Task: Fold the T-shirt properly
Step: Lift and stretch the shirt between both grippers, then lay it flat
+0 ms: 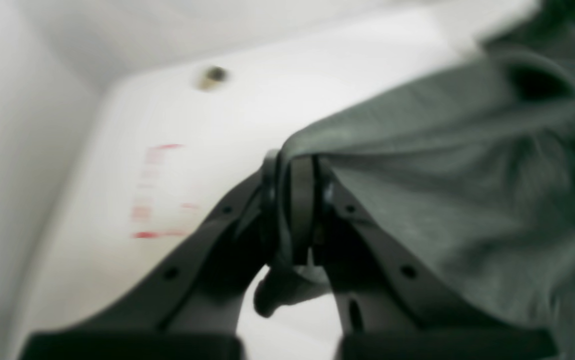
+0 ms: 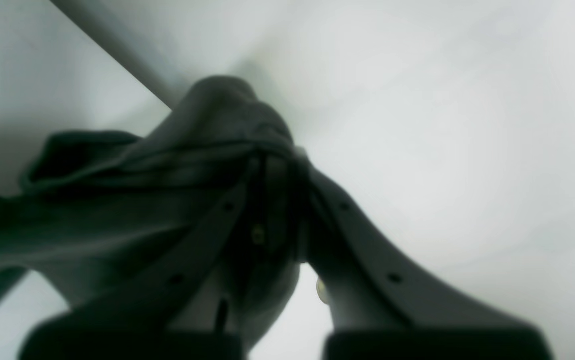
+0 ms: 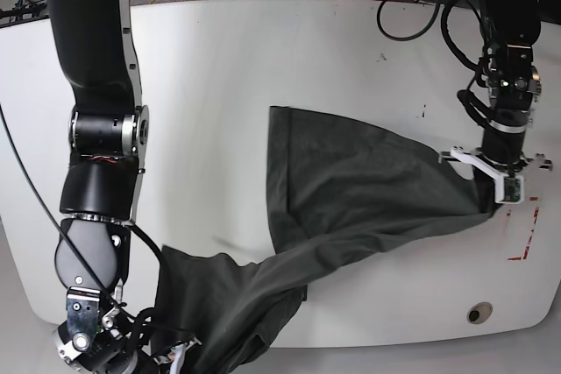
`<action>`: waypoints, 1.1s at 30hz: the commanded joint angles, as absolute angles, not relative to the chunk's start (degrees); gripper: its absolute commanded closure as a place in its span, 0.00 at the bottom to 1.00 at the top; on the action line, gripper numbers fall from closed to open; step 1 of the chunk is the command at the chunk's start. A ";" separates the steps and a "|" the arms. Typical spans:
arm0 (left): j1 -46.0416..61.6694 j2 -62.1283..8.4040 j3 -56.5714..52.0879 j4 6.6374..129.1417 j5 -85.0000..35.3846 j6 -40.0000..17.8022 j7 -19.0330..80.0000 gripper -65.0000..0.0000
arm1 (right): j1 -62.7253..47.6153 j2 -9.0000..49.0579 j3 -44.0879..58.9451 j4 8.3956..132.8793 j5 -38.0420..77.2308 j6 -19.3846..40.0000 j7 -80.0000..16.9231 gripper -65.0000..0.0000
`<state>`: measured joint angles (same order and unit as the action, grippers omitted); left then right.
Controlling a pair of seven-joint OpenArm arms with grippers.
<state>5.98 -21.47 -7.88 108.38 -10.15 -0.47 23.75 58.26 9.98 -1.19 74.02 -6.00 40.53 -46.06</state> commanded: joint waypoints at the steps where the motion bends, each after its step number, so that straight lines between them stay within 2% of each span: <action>1: 3.56 -22.29 -11.03 111.43 -9.89 -0.13 23.87 1.00 | 62.73 11.74 -0.92 71.87 -5.49 40.00 -42.68 1.00; 4: 0.22 -22.46 -14.20 113.01 -9.89 -0.92 26.24 1.00 | 64.84 12.70 -0.92 69.76 -5.76 40.00 -41.54 1.00; 12: -12.18 -22.46 -21.49 114.15 -9.45 -9.80 35.74 1.00 | 68.35 14.02 -1.01 68.62 -5.76 40.00 -41.27 1.00; 19: -19.74 -23.52 -22.02 114.59 -5.14 -15.43 41.10 1.00 | 68.35 16.57 -0.84 68.79 -5.23 40.00 -41.45 1.00; 25: -18.68 -23.43 -21.93 115.30 -4.44 -17.27 41.36 1.00 | 63.52 17.71 2.59 71.16 -5.14 40.00 -41.45 1.00; 33: -10.42 -23.08 -22.20 115.30 -4.62 -20.26 41.36 1.00 | 52.09 17.80 6.37 79.08 -5.14 40.00 -45.23 1.00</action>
